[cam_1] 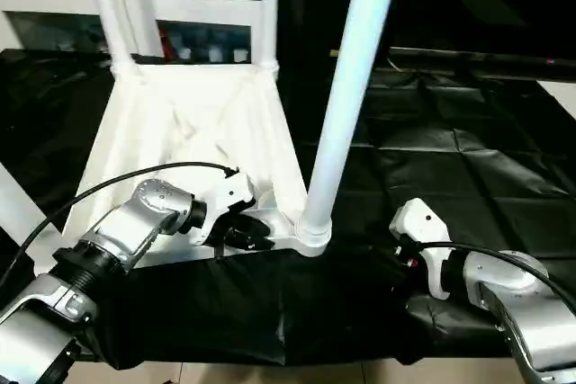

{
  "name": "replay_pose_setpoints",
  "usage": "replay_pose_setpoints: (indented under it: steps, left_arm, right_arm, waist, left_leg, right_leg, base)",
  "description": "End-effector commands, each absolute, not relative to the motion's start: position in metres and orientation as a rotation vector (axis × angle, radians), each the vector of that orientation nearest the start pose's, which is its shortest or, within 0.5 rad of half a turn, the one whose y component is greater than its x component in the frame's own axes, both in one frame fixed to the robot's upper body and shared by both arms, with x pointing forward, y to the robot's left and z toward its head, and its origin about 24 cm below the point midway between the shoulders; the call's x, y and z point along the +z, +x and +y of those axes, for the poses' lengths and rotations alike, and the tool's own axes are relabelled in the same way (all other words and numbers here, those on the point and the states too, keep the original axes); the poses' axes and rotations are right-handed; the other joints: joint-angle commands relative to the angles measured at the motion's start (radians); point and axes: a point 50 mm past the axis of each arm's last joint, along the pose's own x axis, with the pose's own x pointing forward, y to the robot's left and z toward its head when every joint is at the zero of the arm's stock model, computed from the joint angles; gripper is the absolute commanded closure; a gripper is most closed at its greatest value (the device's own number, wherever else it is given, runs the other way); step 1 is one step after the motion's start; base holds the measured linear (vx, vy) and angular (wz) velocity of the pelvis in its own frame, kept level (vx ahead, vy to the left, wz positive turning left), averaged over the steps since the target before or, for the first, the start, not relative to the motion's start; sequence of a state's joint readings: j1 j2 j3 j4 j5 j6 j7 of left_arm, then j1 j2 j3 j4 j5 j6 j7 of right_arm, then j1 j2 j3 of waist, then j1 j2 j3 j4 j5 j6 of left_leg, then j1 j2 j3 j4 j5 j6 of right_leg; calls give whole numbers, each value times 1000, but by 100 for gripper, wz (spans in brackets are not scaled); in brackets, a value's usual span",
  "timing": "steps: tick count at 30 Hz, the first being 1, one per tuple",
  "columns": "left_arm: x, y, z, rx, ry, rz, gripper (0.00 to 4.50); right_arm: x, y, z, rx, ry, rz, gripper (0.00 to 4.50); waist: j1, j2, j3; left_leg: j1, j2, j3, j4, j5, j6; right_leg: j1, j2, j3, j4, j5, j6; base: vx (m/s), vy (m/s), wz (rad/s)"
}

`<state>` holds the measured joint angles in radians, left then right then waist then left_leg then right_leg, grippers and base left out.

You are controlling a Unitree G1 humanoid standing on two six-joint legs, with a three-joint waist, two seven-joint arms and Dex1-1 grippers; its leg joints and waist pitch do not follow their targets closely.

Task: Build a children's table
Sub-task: Rotate leg to tighten

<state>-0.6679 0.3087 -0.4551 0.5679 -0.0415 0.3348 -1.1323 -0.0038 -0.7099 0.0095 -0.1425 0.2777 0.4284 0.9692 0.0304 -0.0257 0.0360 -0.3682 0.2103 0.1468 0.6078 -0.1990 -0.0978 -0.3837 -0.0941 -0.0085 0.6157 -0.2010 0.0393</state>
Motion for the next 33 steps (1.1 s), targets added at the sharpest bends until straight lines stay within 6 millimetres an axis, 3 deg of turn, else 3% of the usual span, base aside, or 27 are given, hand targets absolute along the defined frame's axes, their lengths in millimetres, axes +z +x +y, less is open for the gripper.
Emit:
replay_pose_setpoints:
  steps: [1, 6, 8, 9, 11, 12, 18, 19, 20, 21, 22, 23, 24, 29, 31, 33]
  left_arm:
    - [48, 316, 97, -1357, 395, 639, 369]
    - [49, 315, 102, -1346, 388, 651, 400]
    - [51, 315, 104, -1343, 359, 624, 417]
    - [52, 311, 107, -1368, 330, 584, 423]
    - [52, 309, 110, -1376, 316, 568, 434]
    - [51, 308, 112, -1378, 314, 555, 441]
    - [51, 298, 122, -1395, 265, 504, 447]
    - [49, 294, 126, -1400, 271, 521, 447]
    - [47, 292, 128, -1403, 282, 534, 447]
    - [44, 290, 131, -1405, 301, 554, 447]
    - [41, 288, 133, -1407, 314, 569, 447]
    - [39, 286, 134, -1409, 328, 582, 447]
    - [37, 285, 136, -1411, 337, 589, 447]
    - [41, 283, 135, -1438, 337, 574, 447]
    - [42, 283, 136, -1445, 352, 578, 447]
    - [42, 284, 136, -1447, 358, 581, 447]
  right_arm:
    - [69, 226, -226, 942, -257, 489, 0]
    - [68, 227, -225, 938, -243, 469, 0]
    - [68, 229, -221, 946, -214, 440, 0]
    - [65, 233, -215, 947, -174, 421, 0]
    - [64, 233, -210, 962, -159, 418, 0]
    - [63, 233, -208, 970, -153, 413, 0]
    - [61, 241, -195, 1018, -149, 376, 0]
    - [59, 243, -192, 1026, -178, 370, 0]
    - [57, 245, -191, 1027, -195, 368, 0]
    - [55, 248, -189, 1028, -212, 364, 0]
    - [53, 252, -186, 1026, -233, 355, 0]
    - [51, 256, -182, 1030, -227, 349, 0]
    - [51, 259, -180, 1035, -220, 346, 0]
    - [50, 267, -165, 1093, -239, 312, 0]
    - [48, 269, -160, 1127, -243, 305, 0]
    - [46, 271, -157, 1141, -248, 304, 0]
  waist:
    - [0, -4, -48]
    - [0, -4, -51]
    - [-2, -4, -49]
    - [-2, -13, -50]
    - [-6, -9, -47]
    - [-6, -7, -47]
    - [-17, -6, -47]
    - [-22, -53, -48]
    - [-18, -29, -42]
    - [-20, -25, -43]
    - [-23, -35, -45]
    - [-22, -28, -45]
    - [-24, -35, -46]
    - [-20, -33, -50]
    - [-20, -39, -51]
    - [-18, -36, -50]
  left_leg:
    - [3, 2, 20, -82, -231, 43]
    - [2, 3, 20, -82, -192, 53]
    - [0, 2, 21, -83, -207, 56]
    - [0, 2, 21, -82, -206, 58]
    - [-4, 2, 19, -88, -214, 52]
    - [2, 4, 20, -87, -224, 48]
    - [-4, 3, 20, -90, -220, 40]
    - [-9, 3, 25, -88, -221, 48]
    - [-6, 6, 22, -92, -207, 48]
    - [-5, 5, 23, -91, -209, 48]
    - [-5, 6, 25, -90, -205, 48]
    - [-4, 6, 24, -91, -200, 43]
    - [-5, 5, 25, -89, -198, 45]
    - [-2, 5, 29, -85, -145, 58]
    - [-5, 4, 30, -83, -140, 65]
    - [-1, 5, 32, -83, -145, 68]
  right_leg:
    - [35, -15, 9, -80, -203, -234]
    - [38, -15, 8, -75, -135, -252]
    - [36, -15, 7, -77, -156, -254]
    - [37, -16, 6, -76, -171, -252]
    - [37, -15, 4, -79, -209, -238]
    - [32, -15, 6, -82, -222, -232]
    - [33, -15, 5, -76, -198, -234]
    - [33, -14, 3, -83, -233, -218]
    - [29, -18, 5, -79, -244, -212]
    - [26, -18, 6, -80, -253, -210]
    - [26, -17, 6, -81, -249, -210]
    - [24, -17, 6, -78, -241, -211]
    - [23, -16, 6, -77, -234, -211]
    - [26, -15, 8, -65, -129, -227]
    - [29, -14, 7, -63, -112, -233]
    - [24, -15, 8, -64, -115, -239]
  base:
    - [0, 0, 0]
    - [0, 0, 0]
    - [0, 0, 0]
    - [0, 0, 0]
    - [0, 0, 0]
    - [0, 0, 0]
    - [0, 0, 0]
    - [0, 0, 0]
    - [0, 0, 0]
    - [0, 0, 0]
    - [0, 0, 0]
    - [0, 0, 0]
    - [0, 0, 0]
    - [0, 0, 0]
    - [0, 0, 0]
    - [0, 0, 0]
